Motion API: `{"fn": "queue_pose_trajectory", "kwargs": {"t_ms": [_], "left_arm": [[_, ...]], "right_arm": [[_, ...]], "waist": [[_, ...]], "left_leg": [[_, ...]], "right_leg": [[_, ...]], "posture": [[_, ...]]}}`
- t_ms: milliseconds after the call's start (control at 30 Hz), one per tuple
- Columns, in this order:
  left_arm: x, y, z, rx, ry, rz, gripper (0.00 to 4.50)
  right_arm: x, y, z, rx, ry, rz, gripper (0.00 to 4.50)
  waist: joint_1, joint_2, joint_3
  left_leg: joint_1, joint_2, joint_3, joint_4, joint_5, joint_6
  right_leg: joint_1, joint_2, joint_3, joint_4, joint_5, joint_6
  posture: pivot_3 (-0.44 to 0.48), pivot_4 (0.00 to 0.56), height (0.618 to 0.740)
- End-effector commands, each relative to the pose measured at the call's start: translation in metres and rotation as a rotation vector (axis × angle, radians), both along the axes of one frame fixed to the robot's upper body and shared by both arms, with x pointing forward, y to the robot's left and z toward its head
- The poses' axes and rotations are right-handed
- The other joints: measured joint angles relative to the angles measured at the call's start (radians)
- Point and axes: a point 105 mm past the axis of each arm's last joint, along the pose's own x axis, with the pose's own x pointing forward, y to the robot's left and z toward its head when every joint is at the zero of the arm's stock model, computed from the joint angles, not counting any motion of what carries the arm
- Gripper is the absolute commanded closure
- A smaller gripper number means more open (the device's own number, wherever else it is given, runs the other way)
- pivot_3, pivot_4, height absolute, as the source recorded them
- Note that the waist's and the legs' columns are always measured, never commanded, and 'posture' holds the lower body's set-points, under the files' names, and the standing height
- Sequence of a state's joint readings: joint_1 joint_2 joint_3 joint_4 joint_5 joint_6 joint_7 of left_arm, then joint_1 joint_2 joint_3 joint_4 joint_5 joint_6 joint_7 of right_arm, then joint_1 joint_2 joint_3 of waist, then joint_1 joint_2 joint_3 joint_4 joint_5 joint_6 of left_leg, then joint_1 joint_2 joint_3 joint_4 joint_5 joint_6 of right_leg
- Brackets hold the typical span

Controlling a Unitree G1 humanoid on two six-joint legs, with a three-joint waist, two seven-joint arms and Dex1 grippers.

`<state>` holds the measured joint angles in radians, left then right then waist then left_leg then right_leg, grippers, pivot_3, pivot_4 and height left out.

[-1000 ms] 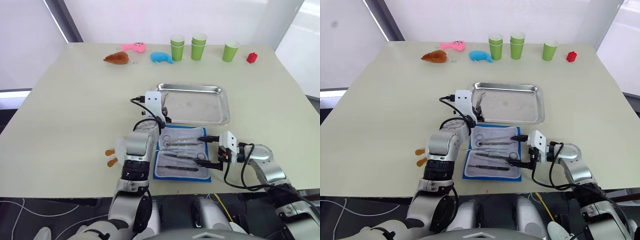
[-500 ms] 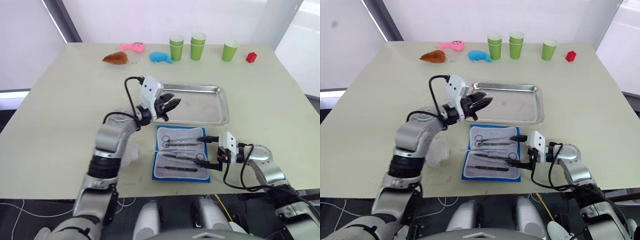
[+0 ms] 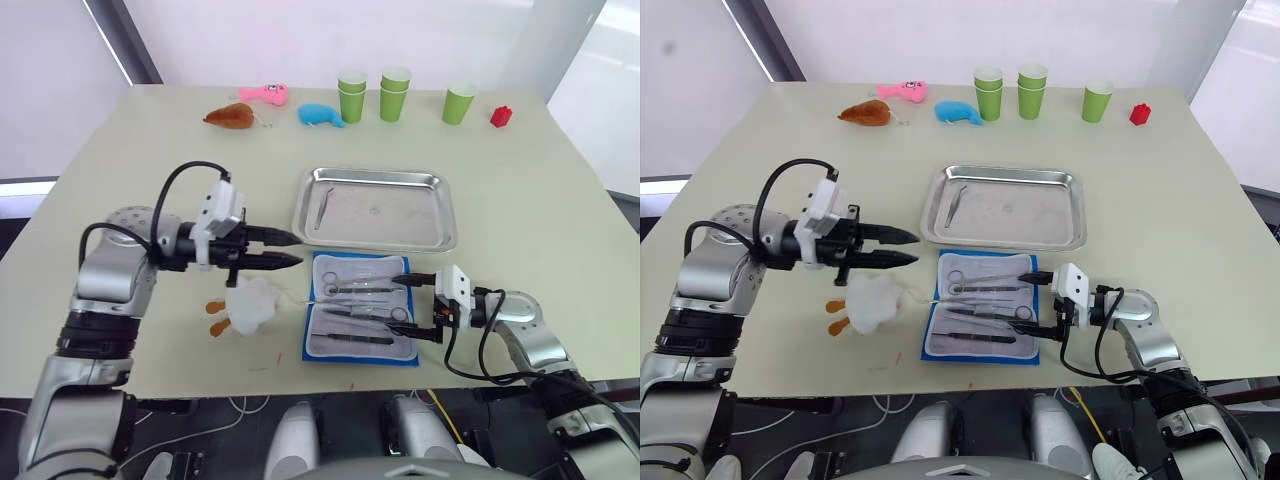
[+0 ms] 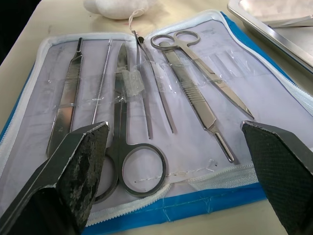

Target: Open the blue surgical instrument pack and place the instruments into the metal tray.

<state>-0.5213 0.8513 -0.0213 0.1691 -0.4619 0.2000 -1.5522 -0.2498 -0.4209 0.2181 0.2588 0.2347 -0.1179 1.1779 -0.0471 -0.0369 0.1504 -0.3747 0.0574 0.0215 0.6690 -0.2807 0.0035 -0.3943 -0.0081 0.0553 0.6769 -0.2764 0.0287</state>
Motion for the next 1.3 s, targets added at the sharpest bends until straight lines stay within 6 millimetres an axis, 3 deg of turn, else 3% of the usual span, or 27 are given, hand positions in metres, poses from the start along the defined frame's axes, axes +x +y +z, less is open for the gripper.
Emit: {"fn": "queue_pose_trajectory", "kwargs": {"t_ms": [33,67,167,200,600,800,1067,1167,1267,1300], "left_arm": [[-0.004,0.008,0.018,0.024,-0.077,-0.084,2.08],[-0.004,0.009,0.02,0.028,-0.083,-0.096,1.76],[-0.007,0.014,0.022,0.072,-0.092,-0.126,0.21],[-0.007,0.015,0.023,0.085,-0.096,-0.135,0.08],[-0.006,0.01,0.013,0.142,-0.095,-0.217,0.08],[0.007,-0.008,-0.003,0.117,-0.12,-0.217,0.08],[0.024,-0.038,-0.03,0.057,-0.069,-0.089,0.08],[0.026,-0.046,-0.043,0.098,-0.064,-0.082,0.7],[0.032,-0.052,-0.052,0.125,-0.072,-0.065,2.1],[0.032,-0.054,-0.054,0.122,-0.064,-0.069,2.1]], "right_arm": [[-0.023,0.003,-0.047,-0.087,0.182,0.027,0.0],[-0.024,0.003,-0.047,-0.086,0.182,0.027,0.0],[-0.024,0.001,-0.047,-0.088,0.184,0.027,0.0],[-0.025,0.001,-0.047,-0.088,0.185,0.025,0.0],[-0.026,-0.003,-0.047,-0.09,0.186,0.013,0.0],[-0.026,-0.004,-0.046,-0.09,0.186,0.004,0.0],[-0.024,-0.005,-0.045,-0.089,0.184,-0.01,0.0],[-0.023,-0.004,-0.045,-0.091,0.184,-0.009,0.0],[-0.021,-0.004,-0.045,-0.091,0.182,-0.008,0.0],[-0.021,-0.004,-0.045,-0.091,0.181,-0.007,0.0]], "waist": [[0.001,-0.001,0.0],[0.001,-0.001,0.001],[0.001,-0.001,0.001],[0.001,-0.001,0.001],[0.005,-0.001,0.001],[0.009,-0.002,0.0],[0.007,-0.004,-0.001],[0.008,-0.004,-0.001],[0.008,-0.004,-0.002],[0.008,-0.004,-0.002]], "left_leg": [[0.0,0.0,0.0,0.0,0.0,0.0],[0.0,0.0,-0.001,0.0,0.0,0.0],[-0.001,0.001,-0.001,0.0,0.0,0.0],[-0.001,0.001,-0.001,0.0,0.0,0.0],[-0.001,0.001,-0.001,0.0,0.0,0.0],[-0.002,0.001,-0.001,0.0,0.0,0.0],[-0.002,0.001,-0.002,0.0,0.0,0.0],[-0.002,0.001,-0.002,0.0,0.0,0.0],[-0.002,0.001,-0.002,0.0,0.0,0.0],[-0.002,0.001,-0.002,0.0,0.0,0.0]], "right_leg": [[0.0,0.0,-0.001,0.0,0.0,0.0],[0.0,0.0,-0.002,0.0,0.0,-0.001],[0.0,0.0,-0.002,0.001,0.0,0.0],[0.0,0.0,-0.002,0.001,0.0,0.0],[0.0,0.001,-0.003,0.001,0.0,0.001],[0.0,0.002,-0.003,0.001,0.0,0.001],[0.0,0.002,-0.003,0.001,0.0,0.001],[0.0,0.002,-0.003,0.001,0.0,0.001],[0.0,0.002,-0.003,0.001,0.0,0.001],[0.0,0.002,-0.003,0.001,0.0,0.001]], "posture": [[0.0,0.15,0.74],[0.0,0.15,0.74],[0.0,0.15,0.74],[0.0,0.15,0.74],[0.0,0.15,0.74],[0.0,0.15,0.74],[0.0,0.15,0.74],[0.0,0.15,0.74],[0.0,0.15,0.74],[0.0,0.15,0.74]]}}
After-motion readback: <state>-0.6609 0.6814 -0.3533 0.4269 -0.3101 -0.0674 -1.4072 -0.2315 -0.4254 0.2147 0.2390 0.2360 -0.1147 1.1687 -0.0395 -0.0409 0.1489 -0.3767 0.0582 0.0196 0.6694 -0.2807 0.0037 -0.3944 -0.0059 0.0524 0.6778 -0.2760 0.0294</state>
